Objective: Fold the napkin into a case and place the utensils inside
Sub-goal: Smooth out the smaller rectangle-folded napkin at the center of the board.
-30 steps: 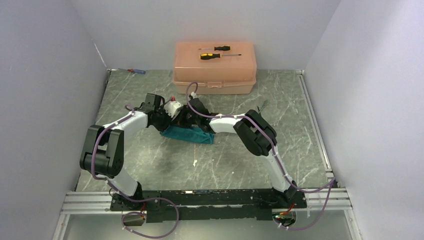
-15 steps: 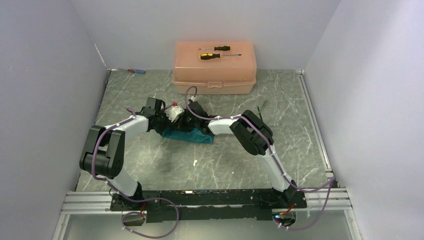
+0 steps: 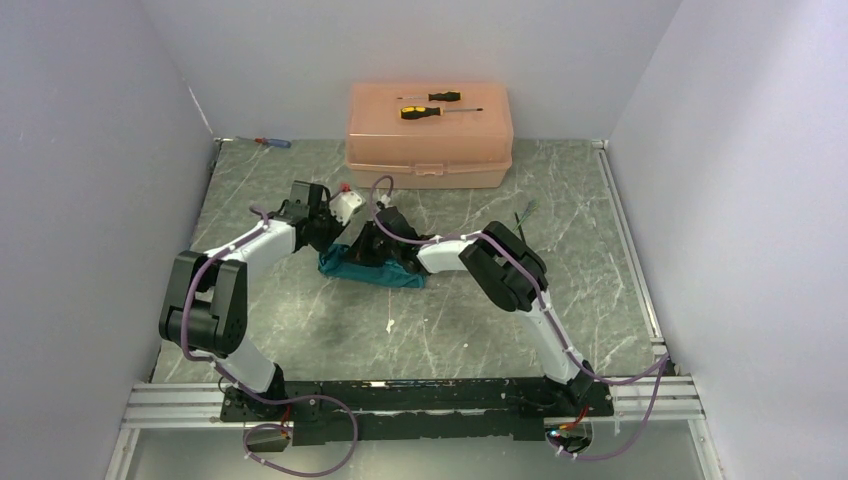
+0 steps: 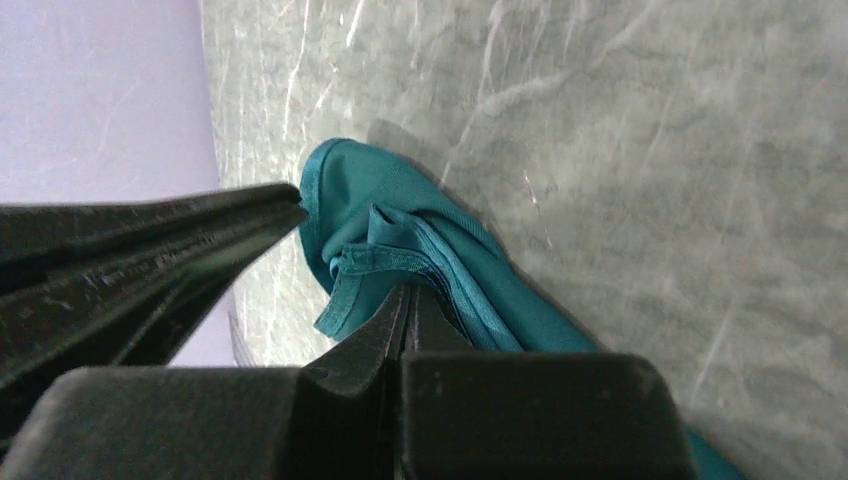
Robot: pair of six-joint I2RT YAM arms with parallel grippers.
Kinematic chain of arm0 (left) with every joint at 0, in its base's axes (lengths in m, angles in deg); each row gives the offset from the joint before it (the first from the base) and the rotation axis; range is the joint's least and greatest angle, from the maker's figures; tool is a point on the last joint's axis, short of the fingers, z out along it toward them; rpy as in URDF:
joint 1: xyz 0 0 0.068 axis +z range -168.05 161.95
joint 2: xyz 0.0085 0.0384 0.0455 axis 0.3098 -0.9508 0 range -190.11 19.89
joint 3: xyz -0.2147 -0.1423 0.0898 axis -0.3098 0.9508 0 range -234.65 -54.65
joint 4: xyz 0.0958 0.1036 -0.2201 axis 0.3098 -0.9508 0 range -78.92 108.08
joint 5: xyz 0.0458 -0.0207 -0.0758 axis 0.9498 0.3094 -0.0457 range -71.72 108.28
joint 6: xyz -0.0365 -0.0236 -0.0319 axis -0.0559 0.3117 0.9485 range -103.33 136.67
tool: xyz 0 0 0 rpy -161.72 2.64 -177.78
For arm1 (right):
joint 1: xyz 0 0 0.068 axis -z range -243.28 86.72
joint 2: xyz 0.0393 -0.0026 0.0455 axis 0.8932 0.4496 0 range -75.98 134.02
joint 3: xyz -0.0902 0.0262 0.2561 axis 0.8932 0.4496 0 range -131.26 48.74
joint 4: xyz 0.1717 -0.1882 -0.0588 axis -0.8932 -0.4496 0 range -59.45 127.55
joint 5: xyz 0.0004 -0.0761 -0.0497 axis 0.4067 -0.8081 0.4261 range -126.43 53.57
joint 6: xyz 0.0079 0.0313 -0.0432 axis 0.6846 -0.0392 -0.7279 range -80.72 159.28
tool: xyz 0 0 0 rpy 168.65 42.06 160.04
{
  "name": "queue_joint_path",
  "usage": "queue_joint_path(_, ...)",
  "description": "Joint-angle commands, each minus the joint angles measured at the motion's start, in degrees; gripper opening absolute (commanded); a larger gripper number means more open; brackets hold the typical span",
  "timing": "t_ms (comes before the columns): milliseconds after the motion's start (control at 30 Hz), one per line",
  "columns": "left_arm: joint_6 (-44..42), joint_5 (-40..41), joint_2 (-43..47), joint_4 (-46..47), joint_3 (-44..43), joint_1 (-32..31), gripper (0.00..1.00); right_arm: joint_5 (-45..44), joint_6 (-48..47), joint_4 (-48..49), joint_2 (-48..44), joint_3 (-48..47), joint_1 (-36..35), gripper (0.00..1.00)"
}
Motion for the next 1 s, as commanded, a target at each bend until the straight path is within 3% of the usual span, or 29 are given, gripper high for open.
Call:
queue_joint_path(0, 1.0, -2.9, -0.5, -3.0, -2.4, -0.1, 0.03, -1.7, -3.6, -4.8, -2.5, 4.1, -0.7, 0.00)
queue_joint_path(100, -1.1, -4.8, -0.2, -5.9, -1.9, -0.2, 0.03, -1.5, -3.4, -4.0, -2.7, 5.3, -0.7, 0.00)
queue_joint_path(233, -2.8, -2.9, 0.2, -4.9, 0.9, -0.5, 0.21, -1.1, -2.8, -2.5, -2.0, 5.4, -0.7, 0.00)
queue_joint_path(300, -3.2, -1.9, 0.0, -3.5, 1.9, -0.6, 0.25, -1.0, -2.8, -2.5, -1.9, 5.4, -0.7, 0.00)
queue_joint_path(733, -5.3, 2.2, -4.1, 0.1, 2.8, -3.1, 0.30, -0.3, -3.0, -2.2, -1.5, 5.3, -0.8, 0.00)
queue_joint_path(800, -5.7, 2.5, -4.4, 1.0, 3.2, -3.2, 0.25, -0.3, -3.1, -2.3, -1.5, 5.3, -0.8, 0.00)
queue_joint_path(867, -5.9, 3.1, -4.4, 1.5, 3.3, -3.2, 0.06, -0.2, -3.1, -2.3, -1.5, 5.2, -0.8, 0.00)
queue_joint_path(967, -4.7, 3.8, -3.8, 1.5, 2.3, -3.1, 0.03, -0.1, -3.3, -2.5, -1.2, 4.8, -0.8, 0.00)
